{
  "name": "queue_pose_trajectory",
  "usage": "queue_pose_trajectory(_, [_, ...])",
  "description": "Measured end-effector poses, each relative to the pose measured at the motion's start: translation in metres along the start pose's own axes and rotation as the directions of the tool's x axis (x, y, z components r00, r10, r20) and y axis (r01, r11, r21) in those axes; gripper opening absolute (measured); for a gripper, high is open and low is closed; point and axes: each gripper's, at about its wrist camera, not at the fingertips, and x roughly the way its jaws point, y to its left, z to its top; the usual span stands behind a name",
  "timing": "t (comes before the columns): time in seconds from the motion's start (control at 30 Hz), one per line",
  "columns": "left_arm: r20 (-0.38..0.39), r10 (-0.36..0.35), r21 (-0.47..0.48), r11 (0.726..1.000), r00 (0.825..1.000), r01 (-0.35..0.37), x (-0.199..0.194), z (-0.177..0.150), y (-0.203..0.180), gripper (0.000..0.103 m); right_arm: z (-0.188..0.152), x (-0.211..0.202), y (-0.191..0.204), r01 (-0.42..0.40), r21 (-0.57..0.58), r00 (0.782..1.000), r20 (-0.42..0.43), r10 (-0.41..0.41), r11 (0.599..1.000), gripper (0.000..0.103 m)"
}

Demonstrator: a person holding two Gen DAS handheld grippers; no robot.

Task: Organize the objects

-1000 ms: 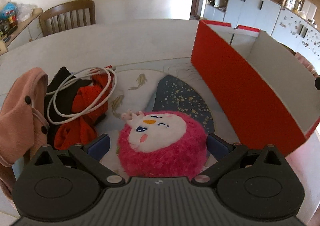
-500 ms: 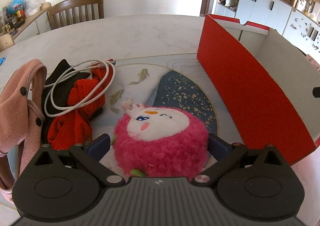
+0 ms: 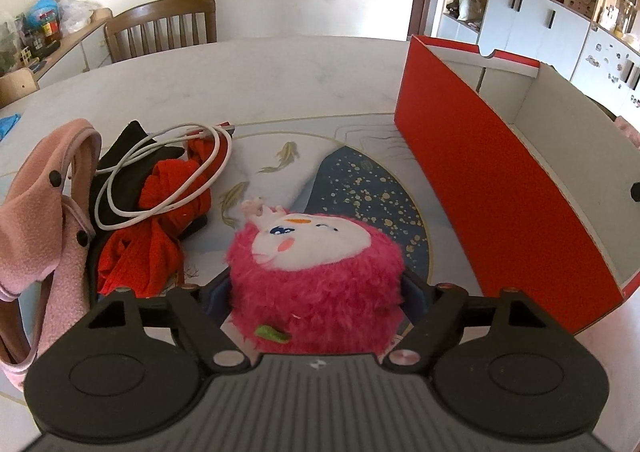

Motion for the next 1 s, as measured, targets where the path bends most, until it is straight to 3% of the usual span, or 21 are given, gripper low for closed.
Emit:
queue_pose_trajectory(0.03, [0.002,0.001,0.000,1.000,1.000,-0.001,0.000,0.000,0.000,0.079,0.000,0.001,-0.001,-0.007,0.004,1.000,-0.005,0.007,1.000,0.010])
queue_pose_trajectory(0.3, [0.019,0.001,-0.007,1.000,1.000,-0.001,-0.004,0.000,-0.003,0.074,0.000,0.000,-0.004,-0.046,-0.010,0.999,0.002,0.046,0.999,0.002])
queue_pose_trajectory(0.63, [0.046,0.003,-0.027,1.000,0.999,-0.001,-0.022,-0.002,-0.004,0.072,0.000,0.000,-0.005,-0.069,-0.015,0.998,-0.001,0.069,0.997,0.003])
queue_pose_trajectory(1.0, [0.141,-0.116,0.056,0.992,0.983,0.109,-0.084,0.039,-0.038,0.072,0.001,0.000,-0.005,-0.080,-0.018,0.997,-0.003,0.080,0.997,0.003])
